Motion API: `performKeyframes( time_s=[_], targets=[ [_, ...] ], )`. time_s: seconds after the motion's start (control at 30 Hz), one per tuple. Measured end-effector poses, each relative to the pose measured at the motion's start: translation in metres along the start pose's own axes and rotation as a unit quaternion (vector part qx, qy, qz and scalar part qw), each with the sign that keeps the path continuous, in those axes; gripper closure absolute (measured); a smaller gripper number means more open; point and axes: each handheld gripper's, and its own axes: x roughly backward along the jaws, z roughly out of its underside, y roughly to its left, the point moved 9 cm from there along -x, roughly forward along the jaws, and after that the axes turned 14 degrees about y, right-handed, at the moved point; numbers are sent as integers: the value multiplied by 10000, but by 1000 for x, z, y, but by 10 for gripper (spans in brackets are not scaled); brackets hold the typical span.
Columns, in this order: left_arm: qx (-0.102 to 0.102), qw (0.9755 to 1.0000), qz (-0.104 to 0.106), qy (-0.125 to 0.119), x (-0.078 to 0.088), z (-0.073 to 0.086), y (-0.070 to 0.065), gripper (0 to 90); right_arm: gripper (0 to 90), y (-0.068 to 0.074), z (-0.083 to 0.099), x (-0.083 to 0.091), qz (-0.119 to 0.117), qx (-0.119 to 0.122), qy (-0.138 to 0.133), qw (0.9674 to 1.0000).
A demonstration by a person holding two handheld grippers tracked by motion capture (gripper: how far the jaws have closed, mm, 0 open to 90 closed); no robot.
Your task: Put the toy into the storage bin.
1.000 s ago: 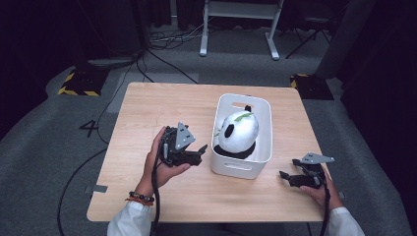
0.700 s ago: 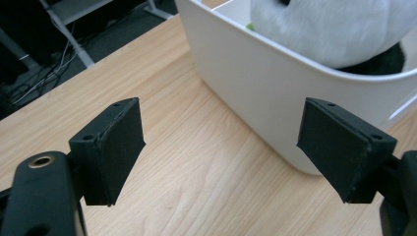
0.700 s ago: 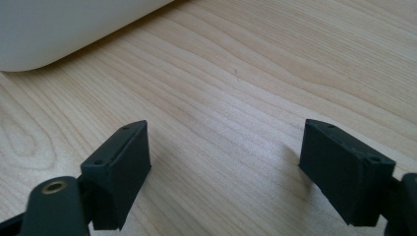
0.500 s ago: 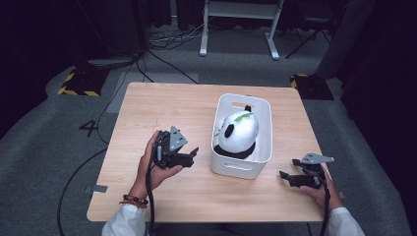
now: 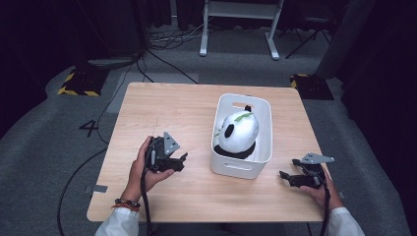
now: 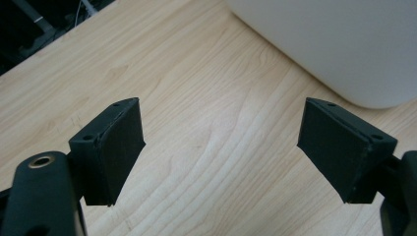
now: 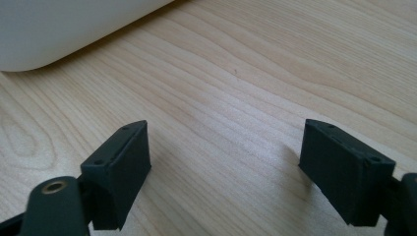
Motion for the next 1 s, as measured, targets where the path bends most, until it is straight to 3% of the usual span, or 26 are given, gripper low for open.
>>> performKeyframes(
  time_s=[0.6, 0.73, 1.0],
  targets=[
    [54, 9995, -6, 324, -17, 32, 5, 181, 190, 0, 0, 0, -1, -1, 1, 10000],
    [208, 9991, 32, 357, -21, 40, 5, 181, 190, 0, 0, 0, 0, -1, 0, 10000],
    [228, 9985, 86, 495, -25, 54, 2, 180, 190, 0, 0, 0, 0, -1, 0, 10000]
  ],
)
